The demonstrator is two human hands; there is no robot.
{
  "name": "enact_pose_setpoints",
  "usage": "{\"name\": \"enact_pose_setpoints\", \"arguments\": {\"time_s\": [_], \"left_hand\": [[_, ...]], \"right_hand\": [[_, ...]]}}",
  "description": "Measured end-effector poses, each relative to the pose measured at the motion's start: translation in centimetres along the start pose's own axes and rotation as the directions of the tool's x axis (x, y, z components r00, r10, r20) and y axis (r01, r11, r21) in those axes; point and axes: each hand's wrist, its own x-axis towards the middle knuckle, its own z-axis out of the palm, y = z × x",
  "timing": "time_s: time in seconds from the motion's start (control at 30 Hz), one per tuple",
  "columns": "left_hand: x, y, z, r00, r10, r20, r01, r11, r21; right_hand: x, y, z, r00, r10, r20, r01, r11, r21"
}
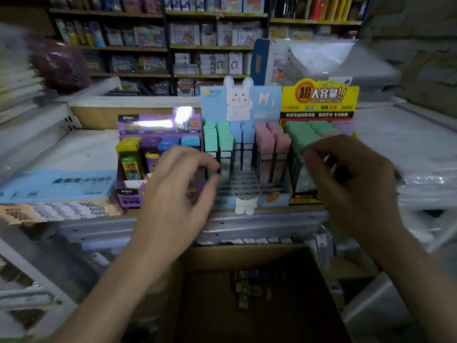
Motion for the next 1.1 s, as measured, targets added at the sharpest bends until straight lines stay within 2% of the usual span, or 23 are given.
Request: {"name": "enact_pose_setpoints", "arguments": {"time_s": [0.13,0.23,0.33,0.43,0.5,0.57,0.63,0.73,0.8,0.9,1.03,1.1], "left_hand": [[-5.7,1.0,3.8,0.966,-0.169,0.195,0.205,0.962,-0.180],[-10.2,0.3,7.2,0.884,-0.329,0.332,0.403,0.896,-0.187],[-14.0,-1.4,10.4,0.738,-0.445,0.507,0.571,0.812,-0.120],[-17.2,-3.0,13.5,0.572,-0.523,0.632,0.677,0.736,-0.004],[-19.0,-3.6,15.1,0.478,-0.546,0.687,0.721,0.691,0.047],[-20.2,-4.1,16.5,0.440,-0.552,0.708,0.717,0.691,0.093],[-20.9,-4.7,17.6,0.432,-0.559,0.708,0.691,0.709,0.138],[-21.6,-5.3,18.9,0.428,-0.568,0.703,0.654,0.732,0.192],[-22.0,-5.4,19.7,0.422,-0.573,0.703,0.637,0.739,0.220],[-22.3,-5.1,20.5,0.445,-0.581,0.681,0.581,0.766,0.274],[-23.1,-4.4,21.0,0.467,-0.555,0.688,0.553,0.791,0.263],[-23.8,-4.1,20.9,0.455,-0.555,0.696,0.549,0.791,0.271]], "right_hand": [[-6.3,0.2,1.7,0.964,0.218,0.153,-0.230,0.971,0.067],[-11.4,1.7,3.9,0.861,0.412,0.297,-0.444,0.895,0.044],[-16.2,4.0,6.1,0.705,0.596,0.386,-0.636,0.771,-0.030],[-20.4,6.7,8.1,0.481,0.746,0.461,-0.777,0.606,-0.170],[-22.6,8.2,9.2,0.338,0.804,0.489,-0.809,0.514,-0.285],[-24.2,9.3,9.9,0.270,0.811,0.520,-0.793,0.493,-0.357],[-24.9,10.0,10.5,0.274,0.788,0.551,-0.762,0.527,-0.376],[-24.8,10.9,11.6,0.362,0.731,0.578,-0.672,0.634,-0.382],[-24.6,11.4,12.5,0.390,0.690,0.609,-0.589,0.696,-0.411],[-24.3,12.2,13.4,0.355,0.631,0.689,-0.514,0.748,-0.420],[-24.3,12.9,14.2,0.239,0.595,0.767,-0.374,0.786,-0.493],[-24.6,12.7,14.2,0.243,0.613,0.752,-0.296,0.785,-0.544]]}}
